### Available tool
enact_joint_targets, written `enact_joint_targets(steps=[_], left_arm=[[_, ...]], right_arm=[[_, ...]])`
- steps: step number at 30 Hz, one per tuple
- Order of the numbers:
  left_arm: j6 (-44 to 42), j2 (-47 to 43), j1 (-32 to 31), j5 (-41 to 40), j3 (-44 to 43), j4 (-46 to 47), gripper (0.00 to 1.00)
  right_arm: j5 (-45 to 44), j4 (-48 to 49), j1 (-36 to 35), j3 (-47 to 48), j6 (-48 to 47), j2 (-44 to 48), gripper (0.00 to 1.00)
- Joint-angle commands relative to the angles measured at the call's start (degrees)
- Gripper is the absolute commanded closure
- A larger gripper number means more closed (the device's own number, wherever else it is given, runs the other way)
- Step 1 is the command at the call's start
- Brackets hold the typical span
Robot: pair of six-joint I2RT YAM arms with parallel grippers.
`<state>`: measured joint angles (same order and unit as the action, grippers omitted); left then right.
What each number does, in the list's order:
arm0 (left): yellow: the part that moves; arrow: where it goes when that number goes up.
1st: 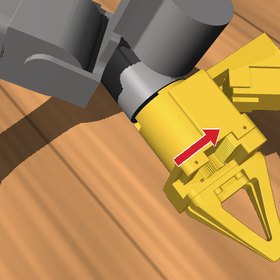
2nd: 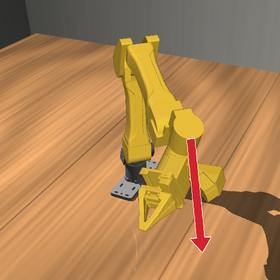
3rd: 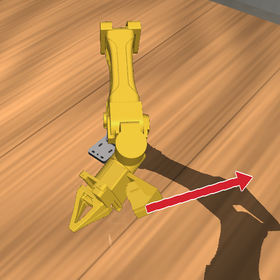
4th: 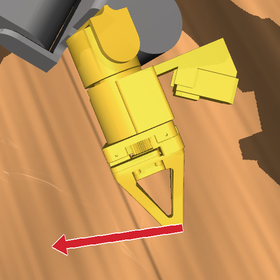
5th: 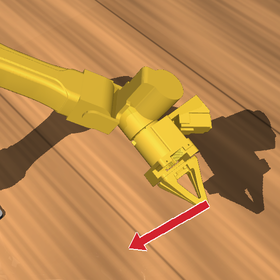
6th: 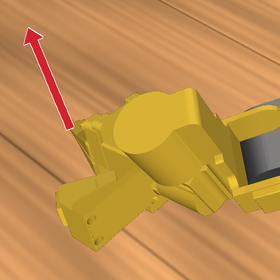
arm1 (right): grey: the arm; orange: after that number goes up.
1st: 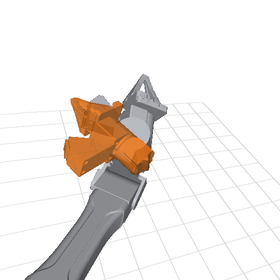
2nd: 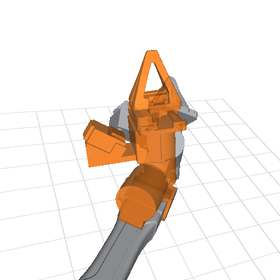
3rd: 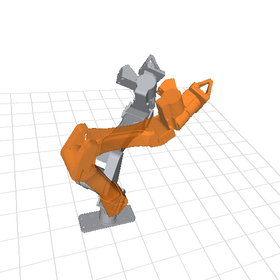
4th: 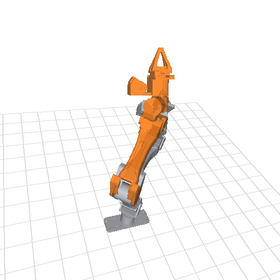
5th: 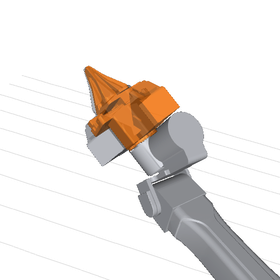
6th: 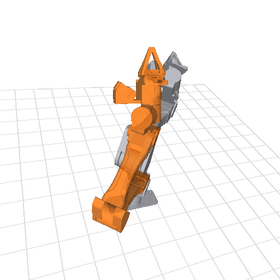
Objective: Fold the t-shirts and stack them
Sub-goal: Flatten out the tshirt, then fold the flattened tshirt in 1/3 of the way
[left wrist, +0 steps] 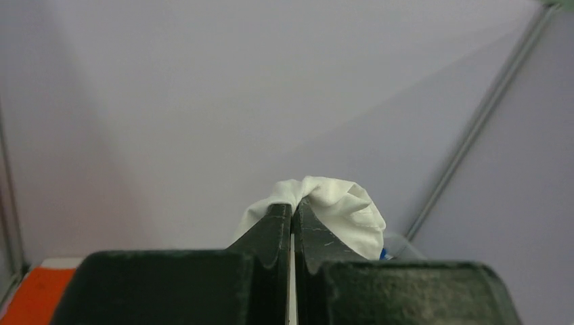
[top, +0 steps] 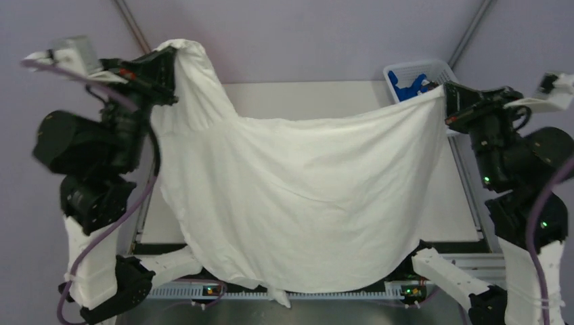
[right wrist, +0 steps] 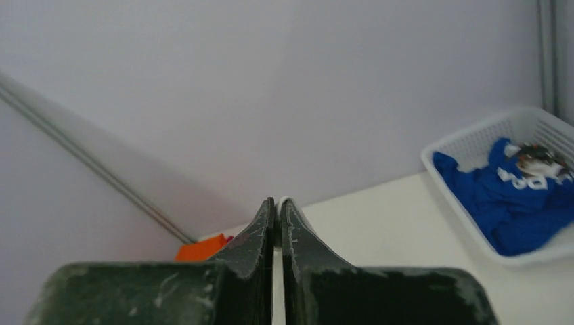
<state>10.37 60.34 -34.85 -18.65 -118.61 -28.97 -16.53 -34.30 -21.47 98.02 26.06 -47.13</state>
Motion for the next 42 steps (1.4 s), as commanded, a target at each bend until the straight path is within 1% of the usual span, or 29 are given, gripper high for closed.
enact_joint_targets(steps=[1,2,3,5,6,8,10,12,14,16,17,19,22,25,28,31,32,35,38,39,42], left_arm=[[-4.79,7.35,1.79,-13.4,10.42,7.48,1.0],[-4.14,8.72,3.66,-13.05,12.6,8.39,1.0],[-2.71,10.05,6.31,-11.04,14.76,8.77,1.0],[1.59,13.6,12.6,-2.3,19.29,10.41,1.0],[2.95,15.58,15.11,0.15,21.55,11.9,1.0],[3.86,21.04,18.1,3.13,25.88,16.35,1.0],[4.36,28.51,20.42,6.7,27.01,19.0,1.0],[5.69,37.87,22.74,10.09,23.29,18.54,1.0],[7.32,48.07,24.66,15.02,16.88,16.62,1.0],[8.39,57.13,25.97,20.96,10.0,15.37,1.0],[8.7,61.01,26.27,22.48,7.07,15.27,1.0],[8.91,67.04,26.49,23.58,2.04,15.13,1.0],[8.87,72.53,26.67,24.2,-2.89,14.85,1.0],[8.69,72.19,26.76,24.21,-2.73,14.86,1.0],[8.75,68.13,26.76,24.07,2.66,15.27,1.0],[9.87,60.54,26.68,25.13,13.75,18.54,1.0],[10.44,57.44,26.68,25.97,20.18,20.34,1.0],[12.48,48.16,26.3,27.23,33.23,24.76,1.0],[13.69,39.83,25.47,26.97,42.95,25.17,1.0],[14.16,36.03,24.95,26.09,45.99,24.99,1.0],[15.09,28.32,23.69,23.65,54.01,24.02,1.0]], right_arm=[[-14.7,2.89,0.28,-10.69,-2.01,-6.48,1.0],[-17.16,4.85,0.25,-13.94,-2.45,-7.39,1.0],[-19.43,7.16,0.37,-17.29,-2.86,-8.54,1.0],[-21.31,11.79,0.99,-23.54,-3.13,-12.15,1.0],[-20.79,13.59,1.8,-26.34,-2.46,-14.2,1.0],[-18.55,17.89,4.35,-31.5,-0.37,-18.98,1.0],[-14.57,22.18,8.1,-34.24,1.62,-24.83,1.0],[-10.99,26.34,10.92,-34.9,2.92,-32.26,1.0],[-6.9,30.24,12.67,-33.54,2.76,-40.26,1.0],[-4.77,33.15,13.82,-30.39,2.15,-48.03,1.0],[-4.16,33.68,14.09,-28.22,1.82,-51.6,1.0],[-3.7,33.8,14.45,-24.04,0.75,-57.71,1.0],[-3.36,35.15,14.53,-19.52,-0.65,-63.42,1.0],[-3.06,34.59,14.65,-17.82,-1.36,-64.85,1.0],[-2.72,34.39,14.67,-19.73,-1.08,-62.49,1.0],[-1.42,34.39,14.62,-24.6,-0.75,-58.02,1.0],[-0.57,34.39,14.62,-26.23,-0.76,-56.41,1.0],[1.51,31.25,14.54,-30.13,-0.49,-51.6,1.0],[1.76,29.01,14.54,-33.78,0.05,-46.8,1.0],[1.57,28.75,14.6,-34.96,0.08,-45.11,1.0],[0.9,26.72,14.76,-37.21,-0.05,-41.13,1.0]])
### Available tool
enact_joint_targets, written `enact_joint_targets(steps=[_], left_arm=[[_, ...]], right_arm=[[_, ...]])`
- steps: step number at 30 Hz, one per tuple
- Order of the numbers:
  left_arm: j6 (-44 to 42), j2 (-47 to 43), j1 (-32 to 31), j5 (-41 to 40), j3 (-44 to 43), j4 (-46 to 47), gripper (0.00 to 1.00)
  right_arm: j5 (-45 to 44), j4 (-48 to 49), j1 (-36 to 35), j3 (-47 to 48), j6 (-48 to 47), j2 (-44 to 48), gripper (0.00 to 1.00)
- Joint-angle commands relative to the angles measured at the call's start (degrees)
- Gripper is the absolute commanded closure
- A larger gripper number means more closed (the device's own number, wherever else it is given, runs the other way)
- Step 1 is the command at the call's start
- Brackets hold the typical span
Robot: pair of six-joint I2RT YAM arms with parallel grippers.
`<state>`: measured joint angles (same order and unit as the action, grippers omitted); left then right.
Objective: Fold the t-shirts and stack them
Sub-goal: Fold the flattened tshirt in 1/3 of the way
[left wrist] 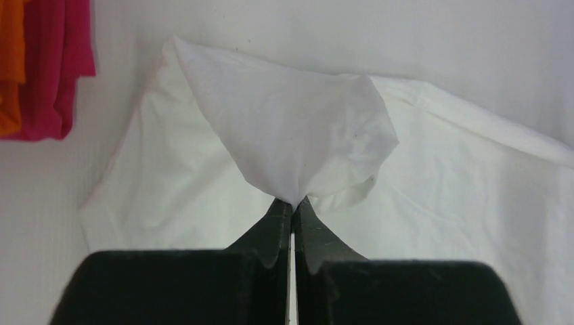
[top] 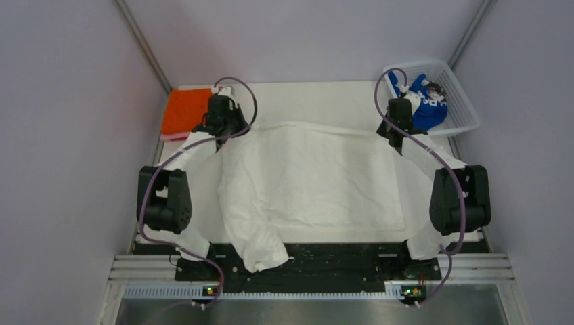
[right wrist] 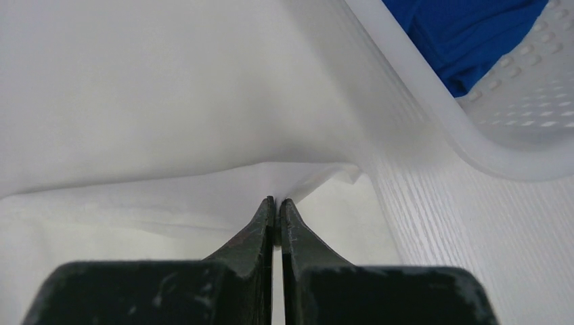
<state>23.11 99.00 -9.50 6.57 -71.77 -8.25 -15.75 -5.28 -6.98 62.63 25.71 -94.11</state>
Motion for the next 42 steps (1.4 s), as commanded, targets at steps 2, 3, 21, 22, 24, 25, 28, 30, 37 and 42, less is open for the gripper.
enact_joint_targets(steps=[2,3,21,22,24,25,28,30,37,42], left_arm=[[2.44,-14.47,-2.07,-3.05,10.94,0.74,1.0],[2.93,-16.52,-2.29,-4.23,12.77,-0.38,1.0],[13.69,-46.55,-4.28,-9.8,39.42,-11.65,1.0],[15.05,-47.18,-4.44,-8.85,40.95,-11.24,1.0],[17.29,-48.27,-4.84,-7.04,44.13,-10.44,0.99],[18.31,-48.77,-5.09,-6.88,45.12,-10.54,0.94],[20.46,-50.78,-6.25,-5.19,46.44,-13.3,0.91],[21.22,-52.37,-7.09,-5.76,46.43,-16.01,0.82],[21.25,-57.1,-8.08,-11.46,38.5,-28.82,0.2],[18.42,-52.33,-8.02,-10.99,33.67,-19.54,0.01]], right_arm=[[0.72,-5.25,0.66,-1.71,0.19,6.67,1.0],[1.17,-6.58,0.8,-1.71,0.0,6.85,1.0],[-1.21,-13.75,2.32,-2.59,0.07,9.3,1.0],[-1.53,-13.83,2.28,-2.65,0.16,9.03,1.0],[-1.95,-14.62,2.32,-2.61,0.59,8.58,1.0],[-2.19,-14.7,2.24,-2.88,0.86,8.52,1.0],[-4.01,-15.84,2.25,-3.59,1.87,8.71,0.93],[-6.07,-16.99,2.31,-3.84,2.67,8.93,0.87],[-7.95,-19.9,2.26,-3.82,4.32,14.33,0.2],[4.28,-13.04,2.31,-6.86,3.67,18.36,0.08]])
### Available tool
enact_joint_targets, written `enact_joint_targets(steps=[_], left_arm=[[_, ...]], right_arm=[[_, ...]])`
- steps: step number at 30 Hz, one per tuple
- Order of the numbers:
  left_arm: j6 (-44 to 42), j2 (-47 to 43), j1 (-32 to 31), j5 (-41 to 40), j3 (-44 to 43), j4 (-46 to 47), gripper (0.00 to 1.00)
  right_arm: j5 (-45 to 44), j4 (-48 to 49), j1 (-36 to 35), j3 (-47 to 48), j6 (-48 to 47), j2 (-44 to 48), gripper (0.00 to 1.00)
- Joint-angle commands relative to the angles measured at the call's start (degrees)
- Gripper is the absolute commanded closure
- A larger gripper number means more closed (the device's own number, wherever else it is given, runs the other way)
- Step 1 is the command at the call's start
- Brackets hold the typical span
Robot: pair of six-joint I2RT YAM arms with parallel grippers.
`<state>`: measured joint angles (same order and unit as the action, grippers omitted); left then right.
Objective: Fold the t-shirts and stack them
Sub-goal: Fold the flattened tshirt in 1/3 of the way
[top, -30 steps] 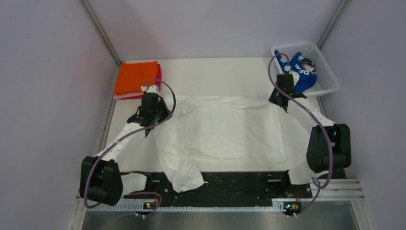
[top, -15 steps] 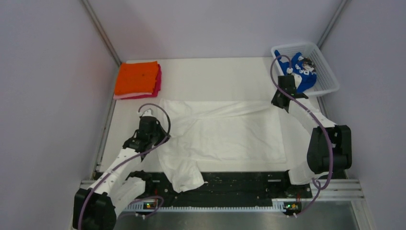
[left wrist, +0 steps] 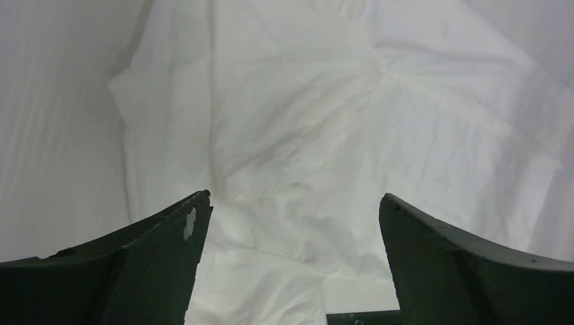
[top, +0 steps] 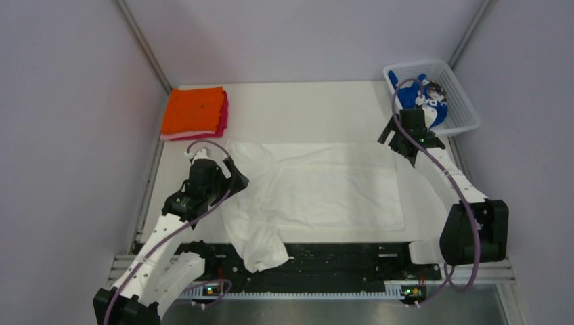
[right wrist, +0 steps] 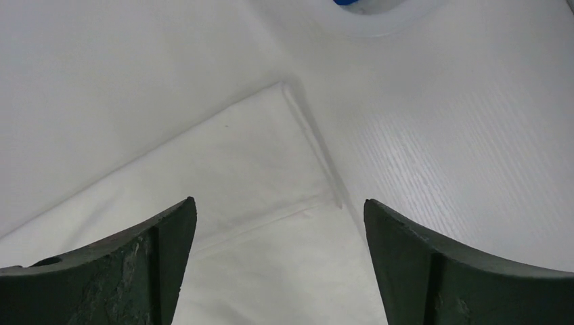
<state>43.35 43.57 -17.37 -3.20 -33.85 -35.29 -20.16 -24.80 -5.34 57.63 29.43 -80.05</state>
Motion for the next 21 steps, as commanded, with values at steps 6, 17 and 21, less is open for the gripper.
enact_joint_targets(steps=[6,17,21], left_arm=[[-0.2,27.02,2.3,1.54,-13.06,19.66,0.01],[-1.81,61.21,8.46,11.73,-30.53,21.79,0.01],[-2.17,69.22,10.33,11.88,-38.79,22.41,0.01]], right_arm=[[24.52,15.16,-1.09,-2.59,2.29,-5.46,0.05],[20.47,18.78,-1.64,1.54,4.12,-22.03,0.04],[17.58,19.54,-1.37,7.19,4.04,-29.47,0.05]])
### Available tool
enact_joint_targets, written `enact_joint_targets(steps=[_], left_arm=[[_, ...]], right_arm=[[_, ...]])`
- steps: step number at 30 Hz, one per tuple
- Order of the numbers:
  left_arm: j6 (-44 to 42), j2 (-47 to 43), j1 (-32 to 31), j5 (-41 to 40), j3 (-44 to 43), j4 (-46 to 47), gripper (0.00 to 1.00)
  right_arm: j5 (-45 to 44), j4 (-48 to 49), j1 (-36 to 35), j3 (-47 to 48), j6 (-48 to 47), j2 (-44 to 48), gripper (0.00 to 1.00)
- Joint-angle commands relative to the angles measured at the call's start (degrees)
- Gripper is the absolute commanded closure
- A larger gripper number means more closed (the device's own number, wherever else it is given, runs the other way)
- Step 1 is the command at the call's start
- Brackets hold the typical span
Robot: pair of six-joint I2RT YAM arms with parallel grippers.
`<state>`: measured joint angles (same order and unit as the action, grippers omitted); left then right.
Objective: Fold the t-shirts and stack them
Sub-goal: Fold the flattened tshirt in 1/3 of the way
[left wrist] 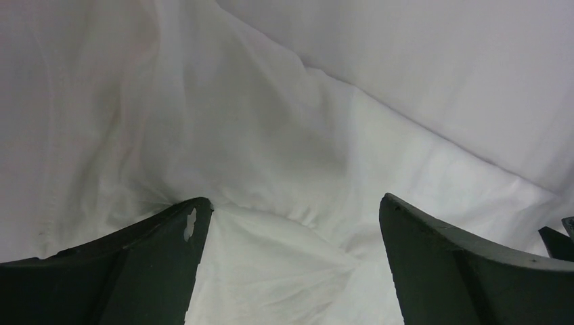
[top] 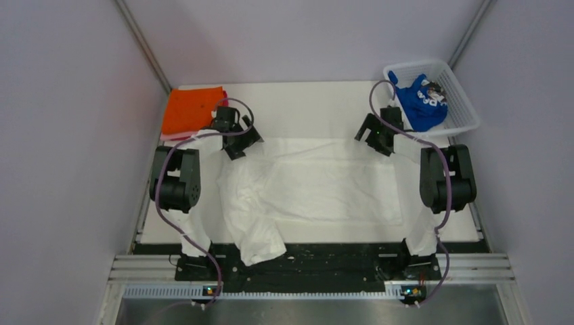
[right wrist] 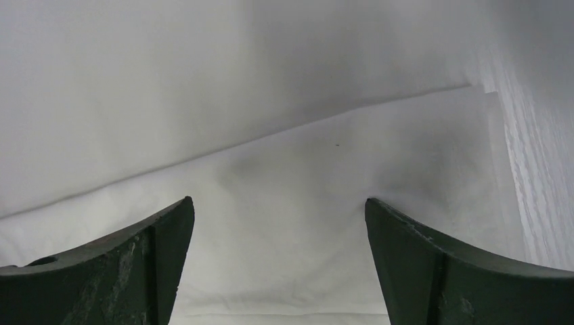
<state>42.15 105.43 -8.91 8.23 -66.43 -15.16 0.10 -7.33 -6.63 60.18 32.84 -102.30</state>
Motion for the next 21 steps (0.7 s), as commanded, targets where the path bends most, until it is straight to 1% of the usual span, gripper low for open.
enact_joint_targets(steps=[1,4,7,9,11,13,16,19,21], left_arm=[[-1.22,9.49,2.22,0.47,-9.06,1.6,0.01],[-2.26,16.58,3.0,0.6,-18.55,-1.22,0.01],[-2.62,23.14,3.97,1.78,-27.2,-3.62,0.01],[-2.81,24.62,4.37,3.17,-30.63,-4.14,0.01],[-3.5,23.19,4.3,3.44,-31.64,-4.58,0.01],[-4.36,18.76,4.06,3.17,-29.74,-4.32,0.01],[-5.7,9.11,3.01,0.75,-23.78,-4.94,0.01],[-6.86,-3.23,0.79,-3.13,-14.72,-8.25,0.01],[-6.68,-11.59,-1.43,-7.12,-8.43,-11.58,0.01]], right_arm=[[-2.38,2.47,0.2,6.31,0.63,-9.25,0.05],[-1.93,2.57,1.17,12.26,0.57,-15.97,0.05],[-2.39,2.5,1.94,18.24,0.13,-20.25,0.05],[-2.52,1.62,2.04,22.25,-0.81,-21.67,0.05],[-1.94,-0.68,1.9,25.39,-1.85,-21.07,0.04],[-2.46,-1.68,1.31,25.69,-3.27,-18.2,0.01],[-5.73,-3.25,-0.36,22.53,-4.51,-10.81,0.01],[-7.38,-3.82,-1.19,15.13,-3.43,-0.76,0.01],[-8.65,-4.15,-1.26,7.25,-1.41,6.97,0.01]])
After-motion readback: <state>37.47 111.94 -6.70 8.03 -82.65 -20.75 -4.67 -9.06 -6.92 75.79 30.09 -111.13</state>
